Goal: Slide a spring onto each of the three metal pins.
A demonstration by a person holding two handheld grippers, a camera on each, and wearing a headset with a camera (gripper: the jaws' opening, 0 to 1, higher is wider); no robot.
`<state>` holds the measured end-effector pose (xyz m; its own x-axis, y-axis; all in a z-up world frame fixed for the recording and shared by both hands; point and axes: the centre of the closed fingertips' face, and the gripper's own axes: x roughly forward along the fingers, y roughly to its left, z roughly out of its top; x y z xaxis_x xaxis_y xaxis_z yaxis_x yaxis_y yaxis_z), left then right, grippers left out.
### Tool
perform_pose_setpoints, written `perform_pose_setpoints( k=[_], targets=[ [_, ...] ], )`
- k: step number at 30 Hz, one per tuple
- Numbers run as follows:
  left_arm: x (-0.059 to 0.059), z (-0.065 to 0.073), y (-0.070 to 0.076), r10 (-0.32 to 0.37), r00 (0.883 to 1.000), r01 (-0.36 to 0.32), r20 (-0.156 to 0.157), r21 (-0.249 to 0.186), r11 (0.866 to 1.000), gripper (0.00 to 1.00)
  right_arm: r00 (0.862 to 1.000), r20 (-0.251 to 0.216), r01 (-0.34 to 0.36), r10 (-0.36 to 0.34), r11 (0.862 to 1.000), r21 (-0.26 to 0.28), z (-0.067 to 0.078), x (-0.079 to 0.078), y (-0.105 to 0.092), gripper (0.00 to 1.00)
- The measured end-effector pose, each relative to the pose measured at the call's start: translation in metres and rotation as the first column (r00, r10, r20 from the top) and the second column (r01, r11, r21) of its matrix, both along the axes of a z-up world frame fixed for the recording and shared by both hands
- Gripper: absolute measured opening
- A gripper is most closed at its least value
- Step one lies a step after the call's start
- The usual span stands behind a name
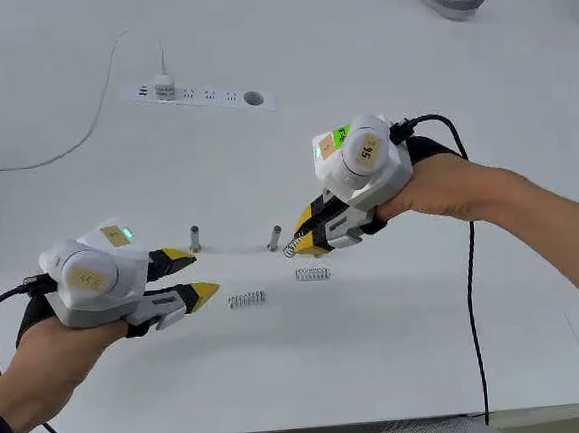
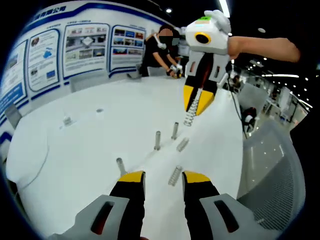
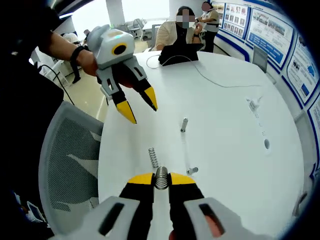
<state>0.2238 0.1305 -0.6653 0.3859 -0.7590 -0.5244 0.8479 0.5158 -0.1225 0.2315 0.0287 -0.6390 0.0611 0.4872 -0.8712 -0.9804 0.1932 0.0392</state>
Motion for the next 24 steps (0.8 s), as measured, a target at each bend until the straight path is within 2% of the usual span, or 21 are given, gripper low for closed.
perform_pose_setpoints(
  k=[14,24],
  targets=[
    [-0.002,-0.01,0.025,0.088,0.996,-0.088,-0.027,0.015,0.996,0.38,1.0,0.018,-0.004,0.004,1.0,-0.025,-0.008,0.022,0.016,0.12],
    [0.002,-0.015,0.04,0.149,0.988,-0.148,-0.05,0.012,0.989,0.45,1.0,0.014,-0.017,0.017,0.999,-0.035,-0.015,0.034,0.029,0.12]
  ],
)
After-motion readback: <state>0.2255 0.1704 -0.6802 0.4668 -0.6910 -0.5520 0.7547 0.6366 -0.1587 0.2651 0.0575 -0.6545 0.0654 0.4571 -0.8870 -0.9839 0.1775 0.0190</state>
